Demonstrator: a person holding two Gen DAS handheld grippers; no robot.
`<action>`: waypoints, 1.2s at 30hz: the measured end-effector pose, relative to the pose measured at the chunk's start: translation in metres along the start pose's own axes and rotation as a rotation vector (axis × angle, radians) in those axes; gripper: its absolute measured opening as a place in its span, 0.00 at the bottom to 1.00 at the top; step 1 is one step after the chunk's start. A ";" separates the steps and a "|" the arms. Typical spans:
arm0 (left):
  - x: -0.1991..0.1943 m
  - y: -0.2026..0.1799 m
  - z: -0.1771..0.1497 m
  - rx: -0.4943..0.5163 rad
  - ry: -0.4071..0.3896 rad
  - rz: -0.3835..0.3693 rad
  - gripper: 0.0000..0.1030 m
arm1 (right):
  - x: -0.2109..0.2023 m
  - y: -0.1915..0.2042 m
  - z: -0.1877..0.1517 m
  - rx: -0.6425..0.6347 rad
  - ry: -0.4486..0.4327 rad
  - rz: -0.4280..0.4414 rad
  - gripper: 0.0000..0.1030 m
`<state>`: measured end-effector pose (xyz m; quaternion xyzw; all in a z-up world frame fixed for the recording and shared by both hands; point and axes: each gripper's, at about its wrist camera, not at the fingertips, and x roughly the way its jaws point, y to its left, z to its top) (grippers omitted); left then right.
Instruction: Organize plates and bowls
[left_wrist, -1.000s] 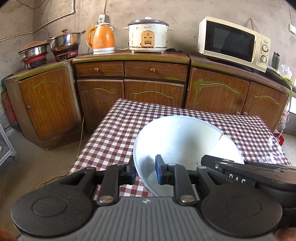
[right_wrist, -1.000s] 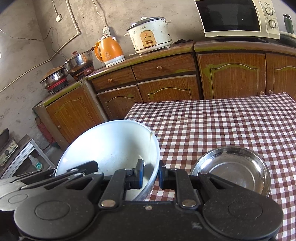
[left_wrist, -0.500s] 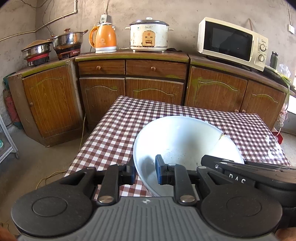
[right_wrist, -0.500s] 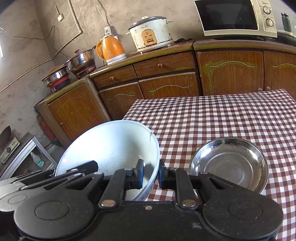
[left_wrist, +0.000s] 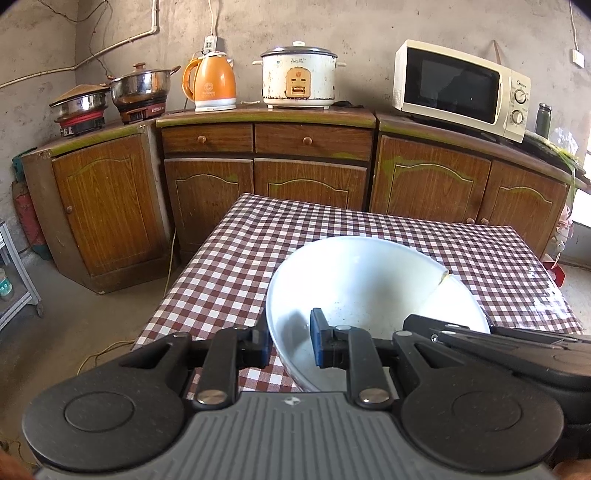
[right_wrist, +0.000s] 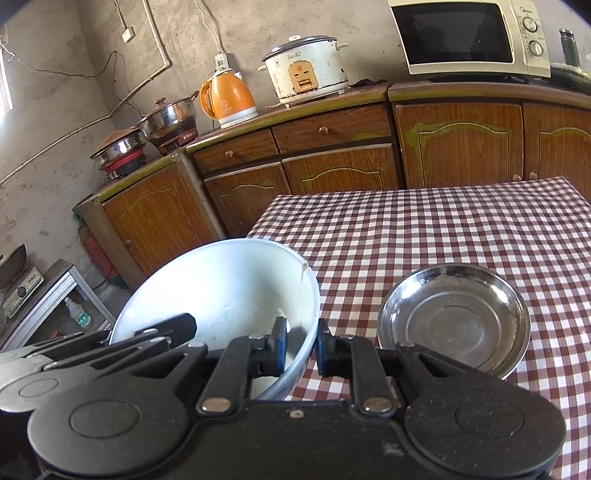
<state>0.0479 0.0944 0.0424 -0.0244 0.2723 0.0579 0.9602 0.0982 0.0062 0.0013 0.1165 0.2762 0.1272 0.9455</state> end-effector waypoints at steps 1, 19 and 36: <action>0.000 0.000 -0.001 0.000 -0.001 -0.001 0.20 | -0.001 0.000 -0.001 0.000 -0.002 -0.002 0.20; -0.013 -0.007 -0.018 0.013 -0.006 -0.017 0.20 | -0.020 -0.004 -0.022 -0.009 -0.014 -0.025 0.20; -0.025 -0.019 -0.029 0.021 -0.026 -0.036 0.20 | -0.041 -0.011 -0.033 -0.012 -0.033 -0.052 0.20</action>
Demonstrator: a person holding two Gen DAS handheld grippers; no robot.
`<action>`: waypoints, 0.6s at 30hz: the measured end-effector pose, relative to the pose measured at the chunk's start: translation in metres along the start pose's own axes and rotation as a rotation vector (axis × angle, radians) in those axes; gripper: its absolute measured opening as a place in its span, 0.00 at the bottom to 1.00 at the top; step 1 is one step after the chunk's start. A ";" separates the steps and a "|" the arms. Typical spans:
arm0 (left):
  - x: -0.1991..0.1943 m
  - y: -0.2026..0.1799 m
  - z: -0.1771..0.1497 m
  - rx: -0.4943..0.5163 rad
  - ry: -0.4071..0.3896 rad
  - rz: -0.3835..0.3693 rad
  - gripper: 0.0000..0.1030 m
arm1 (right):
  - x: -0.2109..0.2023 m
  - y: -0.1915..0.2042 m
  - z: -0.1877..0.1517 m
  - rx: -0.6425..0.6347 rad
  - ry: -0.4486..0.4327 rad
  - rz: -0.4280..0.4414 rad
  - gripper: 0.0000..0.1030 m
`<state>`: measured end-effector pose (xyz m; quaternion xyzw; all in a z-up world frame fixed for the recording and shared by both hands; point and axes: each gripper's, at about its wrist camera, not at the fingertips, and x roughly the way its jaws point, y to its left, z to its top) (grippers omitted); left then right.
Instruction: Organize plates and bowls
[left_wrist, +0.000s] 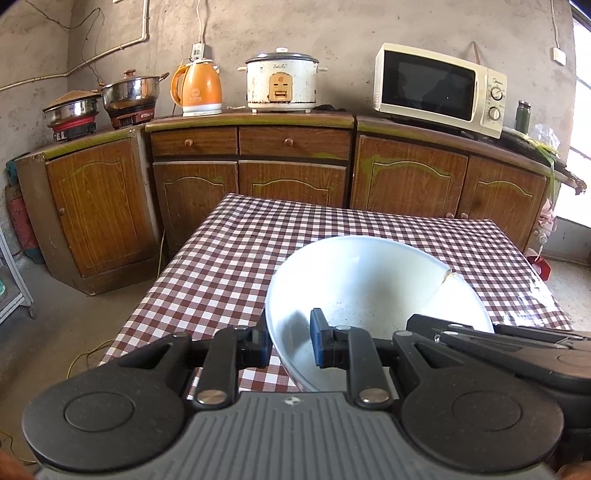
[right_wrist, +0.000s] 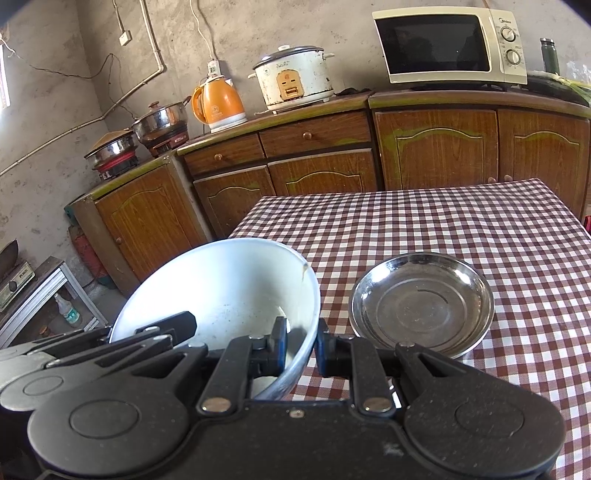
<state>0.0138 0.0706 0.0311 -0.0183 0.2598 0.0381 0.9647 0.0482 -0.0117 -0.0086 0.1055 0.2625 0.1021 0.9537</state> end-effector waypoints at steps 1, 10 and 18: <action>0.000 0.000 0.000 -0.001 0.000 -0.003 0.20 | -0.001 0.000 -0.001 -0.002 -0.002 -0.002 0.20; -0.006 -0.007 -0.006 -0.002 0.002 -0.017 0.20 | -0.013 -0.006 -0.008 0.000 -0.002 -0.014 0.20; -0.010 -0.015 -0.012 0.011 -0.001 -0.034 0.20 | -0.023 -0.016 -0.014 0.013 -0.006 -0.031 0.20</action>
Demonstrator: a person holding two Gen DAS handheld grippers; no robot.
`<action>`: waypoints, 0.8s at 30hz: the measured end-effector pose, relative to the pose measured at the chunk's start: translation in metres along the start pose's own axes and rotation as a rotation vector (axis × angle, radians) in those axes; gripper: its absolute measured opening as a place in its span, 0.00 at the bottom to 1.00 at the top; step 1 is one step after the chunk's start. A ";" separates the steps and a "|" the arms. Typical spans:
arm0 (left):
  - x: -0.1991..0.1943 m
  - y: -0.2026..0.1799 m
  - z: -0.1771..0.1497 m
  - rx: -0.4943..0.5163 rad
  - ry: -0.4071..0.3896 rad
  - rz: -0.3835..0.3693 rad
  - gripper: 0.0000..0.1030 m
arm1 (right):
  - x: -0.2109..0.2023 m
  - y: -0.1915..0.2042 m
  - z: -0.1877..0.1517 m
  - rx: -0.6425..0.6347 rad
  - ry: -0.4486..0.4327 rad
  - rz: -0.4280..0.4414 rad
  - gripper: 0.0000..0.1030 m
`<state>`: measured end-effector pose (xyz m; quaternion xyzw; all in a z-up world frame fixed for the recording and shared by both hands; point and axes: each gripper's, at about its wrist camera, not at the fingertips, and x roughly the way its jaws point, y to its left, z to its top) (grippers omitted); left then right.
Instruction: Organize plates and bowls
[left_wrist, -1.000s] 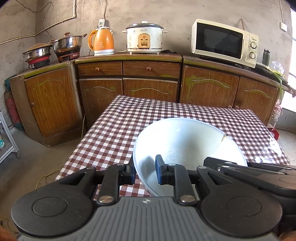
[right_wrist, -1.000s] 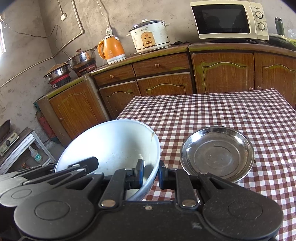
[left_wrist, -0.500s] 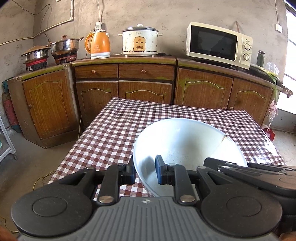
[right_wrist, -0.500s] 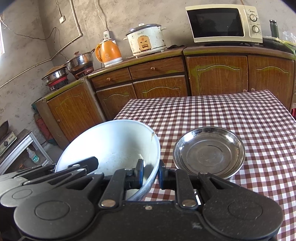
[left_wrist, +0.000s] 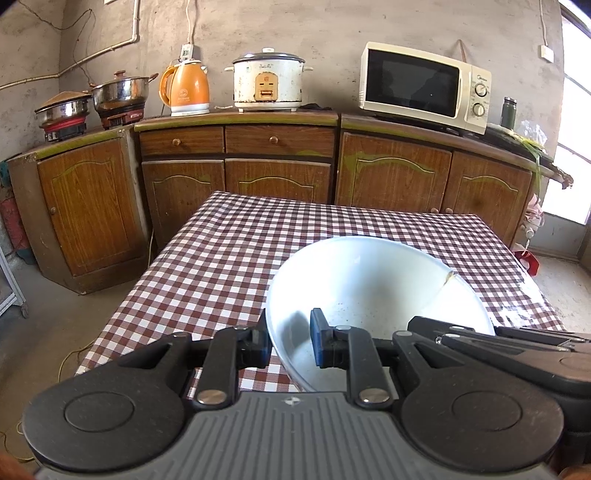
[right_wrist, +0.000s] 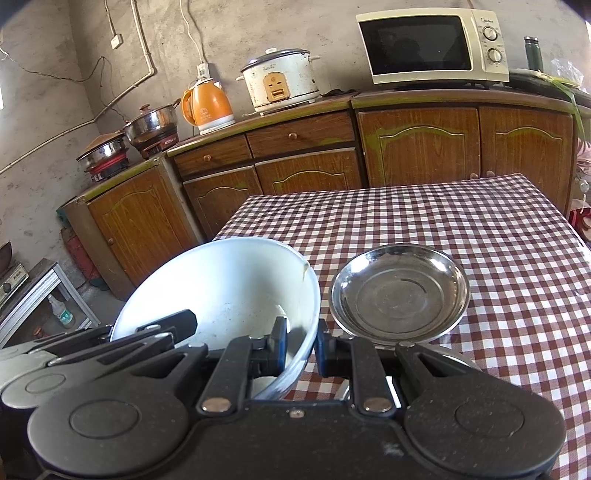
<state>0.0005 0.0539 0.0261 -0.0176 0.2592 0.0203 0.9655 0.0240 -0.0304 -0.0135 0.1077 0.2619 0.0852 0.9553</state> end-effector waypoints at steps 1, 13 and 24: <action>0.000 -0.001 0.000 -0.001 0.001 -0.004 0.20 | -0.001 -0.001 0.000 0.002 0.000 -0.001 0.20; -0.005 -0.013 -0.007 0.015 0.001 -0.035 0.20 | -0.014 -0.014 -0.008 0.022 -0.013 -0.025 0.20; -0.004 -0.027 -0.014 0.037 0.011 -0.068 0.20 | -0.024 -0.029 -0.017 0.043 -0.015 -0.060 0.20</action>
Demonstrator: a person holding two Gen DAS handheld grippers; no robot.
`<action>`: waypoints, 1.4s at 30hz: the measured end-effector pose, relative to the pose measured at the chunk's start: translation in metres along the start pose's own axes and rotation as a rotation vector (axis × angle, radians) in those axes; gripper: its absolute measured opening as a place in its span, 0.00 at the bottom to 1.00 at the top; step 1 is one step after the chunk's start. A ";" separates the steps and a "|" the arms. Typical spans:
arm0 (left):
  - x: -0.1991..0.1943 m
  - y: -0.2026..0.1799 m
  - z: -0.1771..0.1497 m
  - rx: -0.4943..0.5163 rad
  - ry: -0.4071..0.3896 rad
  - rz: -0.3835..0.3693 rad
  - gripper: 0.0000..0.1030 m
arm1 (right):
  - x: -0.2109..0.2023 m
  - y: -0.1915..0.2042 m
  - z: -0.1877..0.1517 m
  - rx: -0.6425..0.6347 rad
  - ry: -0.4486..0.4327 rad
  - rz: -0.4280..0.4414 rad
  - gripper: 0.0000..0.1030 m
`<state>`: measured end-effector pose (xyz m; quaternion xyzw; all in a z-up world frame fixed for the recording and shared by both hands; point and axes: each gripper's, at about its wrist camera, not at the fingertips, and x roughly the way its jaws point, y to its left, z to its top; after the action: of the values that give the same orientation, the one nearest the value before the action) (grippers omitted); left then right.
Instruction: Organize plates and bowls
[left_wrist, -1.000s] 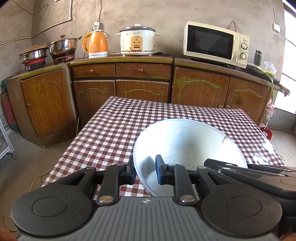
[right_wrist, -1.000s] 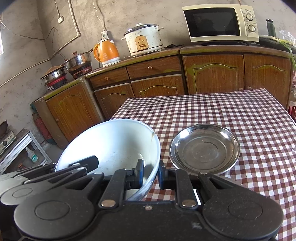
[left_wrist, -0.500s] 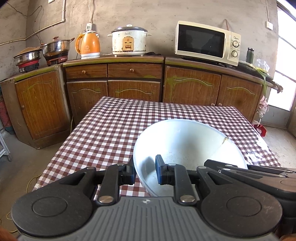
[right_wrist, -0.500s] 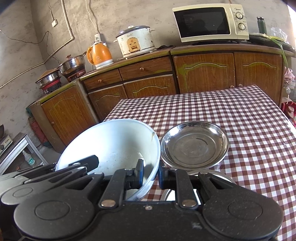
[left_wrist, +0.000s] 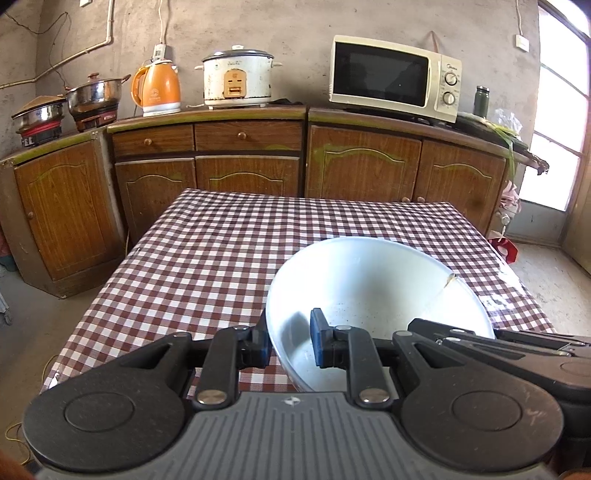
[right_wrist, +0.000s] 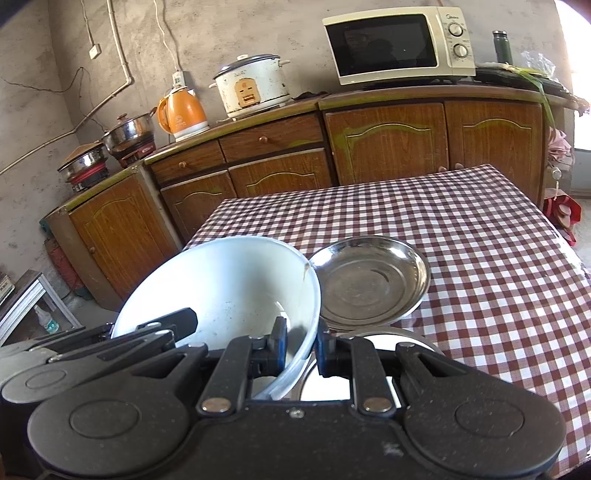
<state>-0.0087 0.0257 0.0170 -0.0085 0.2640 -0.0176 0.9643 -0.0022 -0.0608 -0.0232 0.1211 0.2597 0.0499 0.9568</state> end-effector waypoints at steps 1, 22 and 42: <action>0.000 -0.001 0.000 0.002 0.000 -0.001 0.20 | -0.001 -0.001 0.000 0.003 0.000 -0.002 0.20; 0.008 -0.029 -0.008 0.042 0.026 -0.073 0.20 | -0.017 -0.030 -0.010 0.050 -0.006 -0.076 0.20; 0.029 -0.057 -0.020 0.082 0.080 -0.157 0.21 | -0.018 -0.070 -0.021 0.116 0.014 -0.153 0.20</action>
<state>0.0046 -0.0326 -0.0139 0.0111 0.2997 -0.1041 0.9483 -0.0260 -0.1273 -0.0505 0.1555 0.2771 -0.0377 0.9474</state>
